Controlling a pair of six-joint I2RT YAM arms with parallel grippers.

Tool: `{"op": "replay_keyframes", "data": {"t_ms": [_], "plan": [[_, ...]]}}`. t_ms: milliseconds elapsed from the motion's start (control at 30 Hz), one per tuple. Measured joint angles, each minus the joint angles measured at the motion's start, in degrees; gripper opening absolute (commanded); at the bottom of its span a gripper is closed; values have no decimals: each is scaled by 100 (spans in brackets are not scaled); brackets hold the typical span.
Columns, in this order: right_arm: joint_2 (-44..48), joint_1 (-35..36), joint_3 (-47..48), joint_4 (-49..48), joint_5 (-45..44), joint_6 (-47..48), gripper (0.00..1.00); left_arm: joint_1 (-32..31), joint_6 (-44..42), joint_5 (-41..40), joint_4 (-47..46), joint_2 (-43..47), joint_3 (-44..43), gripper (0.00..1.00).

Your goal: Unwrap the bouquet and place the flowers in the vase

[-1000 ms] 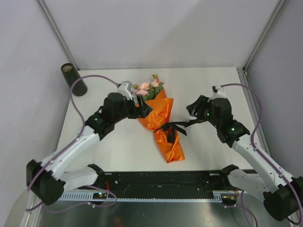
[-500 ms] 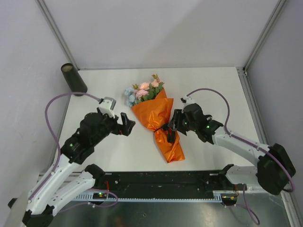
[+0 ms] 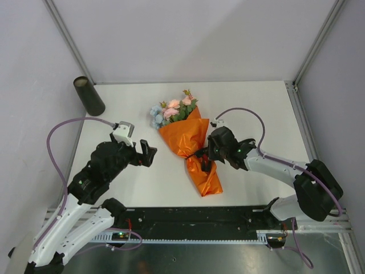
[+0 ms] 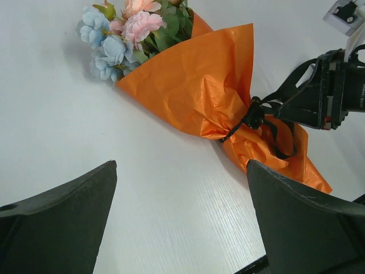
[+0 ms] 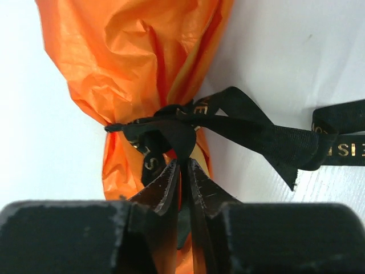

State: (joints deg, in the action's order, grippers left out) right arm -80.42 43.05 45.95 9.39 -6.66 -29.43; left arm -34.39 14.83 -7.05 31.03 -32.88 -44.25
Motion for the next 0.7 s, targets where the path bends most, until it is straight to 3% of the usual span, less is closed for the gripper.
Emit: {"op": "replay_keyframes", "data": {"t_ms": [133,367,533,700], "plan": [[11,125,264,127,-245,109,2,0,-33,-37,7,-9,0,100],[518,273,669,177,-433,264,0,0,-33,-199,15,-17,0,100],[715,529,697,-201,52,70,0,0,-24,-638,160,-151,0,100],[328,1032,675,-811,678,-387,0,0,35,-977,354,-378,-2,100]]}}
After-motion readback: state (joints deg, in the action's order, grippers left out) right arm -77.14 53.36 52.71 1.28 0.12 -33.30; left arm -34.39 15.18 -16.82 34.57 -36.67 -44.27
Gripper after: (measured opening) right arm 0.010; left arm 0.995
